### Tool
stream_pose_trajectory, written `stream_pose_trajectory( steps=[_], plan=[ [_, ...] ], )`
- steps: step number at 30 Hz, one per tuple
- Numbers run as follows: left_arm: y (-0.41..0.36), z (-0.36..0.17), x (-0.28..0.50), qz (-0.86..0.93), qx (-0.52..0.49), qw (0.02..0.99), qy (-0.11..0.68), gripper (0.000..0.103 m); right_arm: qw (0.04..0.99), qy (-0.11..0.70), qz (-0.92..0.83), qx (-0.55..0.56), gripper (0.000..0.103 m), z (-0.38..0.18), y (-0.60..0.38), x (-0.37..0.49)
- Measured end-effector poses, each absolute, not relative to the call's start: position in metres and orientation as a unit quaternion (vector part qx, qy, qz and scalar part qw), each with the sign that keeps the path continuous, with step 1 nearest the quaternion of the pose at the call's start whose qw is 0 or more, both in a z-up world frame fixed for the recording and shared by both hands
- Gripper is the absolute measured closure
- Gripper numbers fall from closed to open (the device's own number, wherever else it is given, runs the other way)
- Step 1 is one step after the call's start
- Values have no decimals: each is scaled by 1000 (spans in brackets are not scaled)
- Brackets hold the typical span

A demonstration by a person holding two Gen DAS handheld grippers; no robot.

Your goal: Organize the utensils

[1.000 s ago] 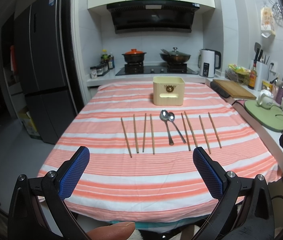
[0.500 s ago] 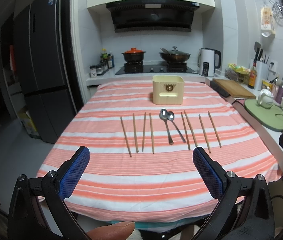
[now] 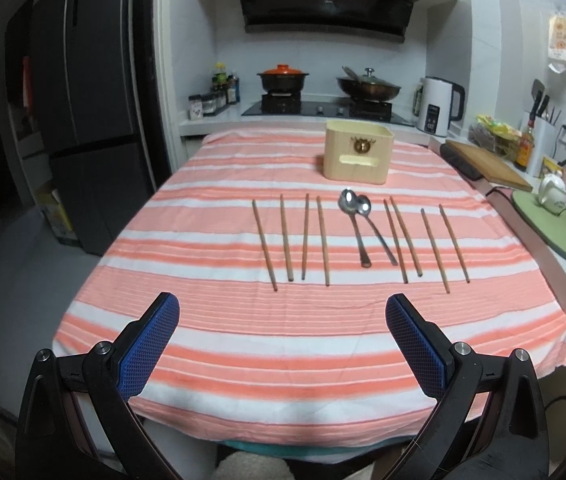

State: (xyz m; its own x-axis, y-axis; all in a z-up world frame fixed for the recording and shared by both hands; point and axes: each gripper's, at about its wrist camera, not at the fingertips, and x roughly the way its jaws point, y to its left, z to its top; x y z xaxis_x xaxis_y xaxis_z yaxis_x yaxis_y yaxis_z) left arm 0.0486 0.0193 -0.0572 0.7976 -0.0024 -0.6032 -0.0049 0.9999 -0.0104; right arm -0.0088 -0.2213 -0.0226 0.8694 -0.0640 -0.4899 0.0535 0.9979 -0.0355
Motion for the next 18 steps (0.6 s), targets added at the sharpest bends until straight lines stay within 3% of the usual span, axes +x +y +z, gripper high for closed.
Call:
stream_pose_trajectory(
  steps=[7, 18],
  plan=[
    [55, -118, 104, 0, -37, 924, 380, 0, 944, 325, -42, -25, 0, -79, -238, 35],
    [51, -173, 185, 1, -21, 900, 435, 1, 905, 425, -25, 7, 2, -142, -262, 115]
  ],
)
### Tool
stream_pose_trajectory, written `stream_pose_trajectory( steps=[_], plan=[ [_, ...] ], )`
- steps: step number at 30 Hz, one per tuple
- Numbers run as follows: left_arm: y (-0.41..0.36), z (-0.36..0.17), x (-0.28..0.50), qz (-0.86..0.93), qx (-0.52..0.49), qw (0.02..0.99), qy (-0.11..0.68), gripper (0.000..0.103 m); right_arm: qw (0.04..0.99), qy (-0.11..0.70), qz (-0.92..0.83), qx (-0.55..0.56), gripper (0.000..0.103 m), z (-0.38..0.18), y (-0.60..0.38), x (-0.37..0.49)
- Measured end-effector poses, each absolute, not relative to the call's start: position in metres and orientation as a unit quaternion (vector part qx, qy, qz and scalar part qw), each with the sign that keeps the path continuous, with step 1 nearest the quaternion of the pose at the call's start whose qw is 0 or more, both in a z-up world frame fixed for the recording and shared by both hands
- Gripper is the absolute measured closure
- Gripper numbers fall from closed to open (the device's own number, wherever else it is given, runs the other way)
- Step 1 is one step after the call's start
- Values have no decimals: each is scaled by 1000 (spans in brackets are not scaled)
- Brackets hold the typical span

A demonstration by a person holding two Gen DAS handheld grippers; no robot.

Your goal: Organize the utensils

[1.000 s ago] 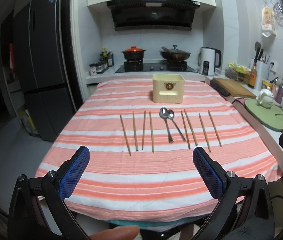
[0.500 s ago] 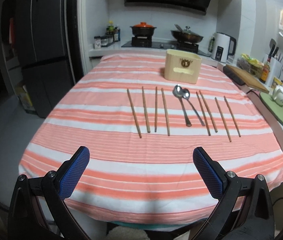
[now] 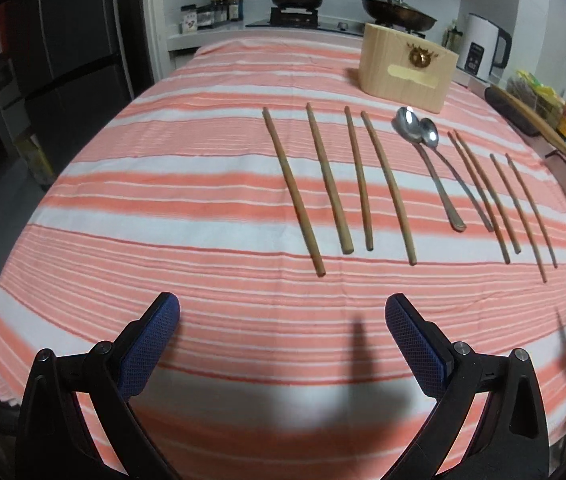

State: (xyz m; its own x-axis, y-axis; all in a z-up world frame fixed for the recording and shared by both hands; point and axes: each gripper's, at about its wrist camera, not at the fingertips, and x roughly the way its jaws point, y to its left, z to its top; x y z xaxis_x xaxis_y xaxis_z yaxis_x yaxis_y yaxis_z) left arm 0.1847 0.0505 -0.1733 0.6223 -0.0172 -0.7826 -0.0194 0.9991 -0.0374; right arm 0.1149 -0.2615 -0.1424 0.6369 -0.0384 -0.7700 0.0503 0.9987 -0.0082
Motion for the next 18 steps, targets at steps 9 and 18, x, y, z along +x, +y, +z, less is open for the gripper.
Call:
stream_pose_trajectory(
  steps=[9, 18],
  plan=[
    [51, -195, 214, 18, -11, 889, 458, 0, 868, 496, -8, 32, 31, -176, -269, 164],
    [52, -195, 221, 30, -14, 890, 454, 0, 874, 486, -18, 9, 61, -179, -269, 180]
  ],
)
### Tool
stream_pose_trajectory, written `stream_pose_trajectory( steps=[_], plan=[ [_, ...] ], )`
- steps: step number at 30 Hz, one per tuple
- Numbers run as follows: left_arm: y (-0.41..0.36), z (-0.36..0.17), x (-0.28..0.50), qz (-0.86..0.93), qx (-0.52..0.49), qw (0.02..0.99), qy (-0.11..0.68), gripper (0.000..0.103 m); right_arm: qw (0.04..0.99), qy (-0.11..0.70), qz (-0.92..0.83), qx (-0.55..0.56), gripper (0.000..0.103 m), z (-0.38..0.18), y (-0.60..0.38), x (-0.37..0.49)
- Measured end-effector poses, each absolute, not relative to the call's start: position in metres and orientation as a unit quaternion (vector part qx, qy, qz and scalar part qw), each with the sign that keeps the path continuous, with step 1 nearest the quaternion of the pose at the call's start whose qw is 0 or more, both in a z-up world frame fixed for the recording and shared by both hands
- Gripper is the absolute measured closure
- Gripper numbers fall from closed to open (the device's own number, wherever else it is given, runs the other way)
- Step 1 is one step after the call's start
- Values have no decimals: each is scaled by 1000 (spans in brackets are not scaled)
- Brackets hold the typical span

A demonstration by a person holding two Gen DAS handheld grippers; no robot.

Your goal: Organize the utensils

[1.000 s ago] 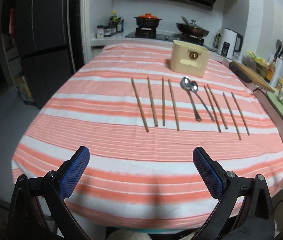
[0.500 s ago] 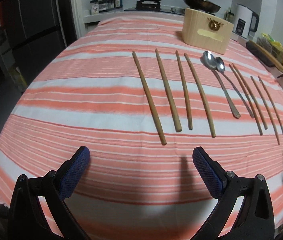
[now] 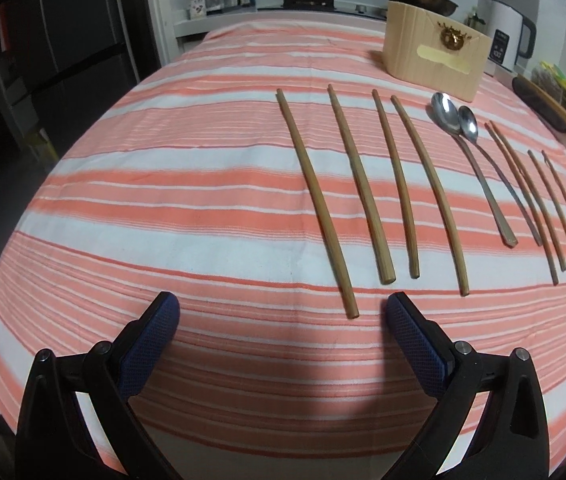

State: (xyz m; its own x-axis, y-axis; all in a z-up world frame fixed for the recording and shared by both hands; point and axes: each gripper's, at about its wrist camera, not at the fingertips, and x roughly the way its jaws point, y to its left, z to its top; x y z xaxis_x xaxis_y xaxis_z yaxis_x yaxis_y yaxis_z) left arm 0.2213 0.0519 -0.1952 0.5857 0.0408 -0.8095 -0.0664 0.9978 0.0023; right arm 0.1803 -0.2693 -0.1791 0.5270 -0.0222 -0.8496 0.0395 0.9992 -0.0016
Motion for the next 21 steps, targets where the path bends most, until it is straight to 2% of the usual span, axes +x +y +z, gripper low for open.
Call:
stream_pose_trajectory(
  steps=[1, 2, 3, 5, 6, 8, 9, 10, 21],
  plan=[
    [53, -195, 224, 29, -16, 890, 454, 0, 874, 486, -20, 9, 66, -179, -271, 184],
    [54, -195, 225, 27, -15, 891, 453, 3, 874, 485, -23, 11, 76, -179, -273, 187],
    [54, -194, 226, 23, -15, 894, 448, 7, 875, 484, -23, 15, 81, -179, -275, 190],
    [56, -190, 227, 22, -11, 901, 433, 39, 876, 481, -26, 19, 89, -180, -280, 196],
    [57, -189, 230, 20, -13, 902, 431, 46, 877, 479, -26, 19, 93, -181, -282, 199],
    [58, -188, 236, 17, -12, 903, 429, 76, 877, 479, -26, 20, 95, -182, -285, 205],
    [59, -187, 240, 10, -15, 902, 432, 85, 877, 479, -27, 21, 96, -182, -287, 210],
    [59, -187, 245, 6, -16, 900, 436, 99, 878, 478, -27, 20, 96, -183, -290, 214],
    [81, -190, 322, 14, -43, 894, 445, 98, 884, 466, -14, 13, 97, -190, -335, 278]
  ],
)
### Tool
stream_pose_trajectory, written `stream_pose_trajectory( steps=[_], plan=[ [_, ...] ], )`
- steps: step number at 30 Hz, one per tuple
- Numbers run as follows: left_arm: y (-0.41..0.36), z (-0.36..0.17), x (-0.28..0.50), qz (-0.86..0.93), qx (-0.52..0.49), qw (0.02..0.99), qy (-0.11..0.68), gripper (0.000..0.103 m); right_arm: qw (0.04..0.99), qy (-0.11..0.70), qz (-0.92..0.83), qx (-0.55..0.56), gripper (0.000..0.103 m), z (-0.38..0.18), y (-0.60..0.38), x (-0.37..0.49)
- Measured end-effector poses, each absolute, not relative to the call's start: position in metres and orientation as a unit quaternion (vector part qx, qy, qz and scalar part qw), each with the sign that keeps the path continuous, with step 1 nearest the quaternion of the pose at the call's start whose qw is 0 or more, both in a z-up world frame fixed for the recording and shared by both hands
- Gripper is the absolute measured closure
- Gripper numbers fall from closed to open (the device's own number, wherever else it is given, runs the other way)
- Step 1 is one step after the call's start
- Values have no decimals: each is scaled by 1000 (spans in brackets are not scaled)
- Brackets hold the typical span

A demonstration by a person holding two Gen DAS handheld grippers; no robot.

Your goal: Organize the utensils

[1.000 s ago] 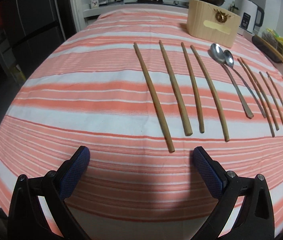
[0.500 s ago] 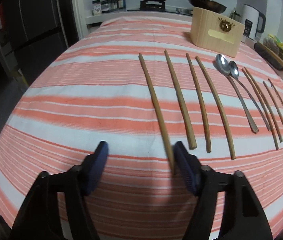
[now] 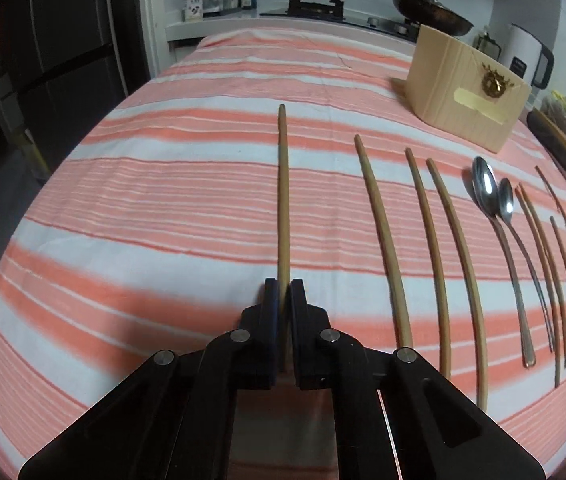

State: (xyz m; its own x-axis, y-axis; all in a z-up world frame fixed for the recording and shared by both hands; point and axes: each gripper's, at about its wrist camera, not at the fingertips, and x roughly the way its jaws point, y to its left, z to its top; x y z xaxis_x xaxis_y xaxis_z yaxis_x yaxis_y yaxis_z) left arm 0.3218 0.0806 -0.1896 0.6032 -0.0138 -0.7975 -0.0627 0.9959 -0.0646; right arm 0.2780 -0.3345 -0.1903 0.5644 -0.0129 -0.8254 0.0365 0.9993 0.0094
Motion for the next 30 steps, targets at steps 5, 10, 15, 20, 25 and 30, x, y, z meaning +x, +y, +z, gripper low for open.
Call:
stream_pose_trajectory(
  steps=[5, 10, 15, 20, 25, 30],
  plan=[
    [84, -192, 327, -4, -38, 901, 431, 82, 884, 464, 25, 50, 94, -193, -351, 286],
    [73, -201, 324, 2, 0, 891, 454, 1, 881, 473, 24, -7, 10, -195, -336, 275],
    [77, -202, 325, 0, -5, 890, 456, 0, 879, 476, 14, -29, 11, -197, -332, 273],
    [79, -202, 315, -12, -9, 890, 456, 0, 876, 481, 20, -11, 9, -199, -338, 275],
    [76, -202, 314, -14, -4, 890, 455, 0, 875, 484, 22, -2, 7, -200, -340, 276],
    [76, -203, 314, -19, -5, 889, 457, 0, 875, 484, 23, -1, 7, -200, -341, 276]
  ],
)
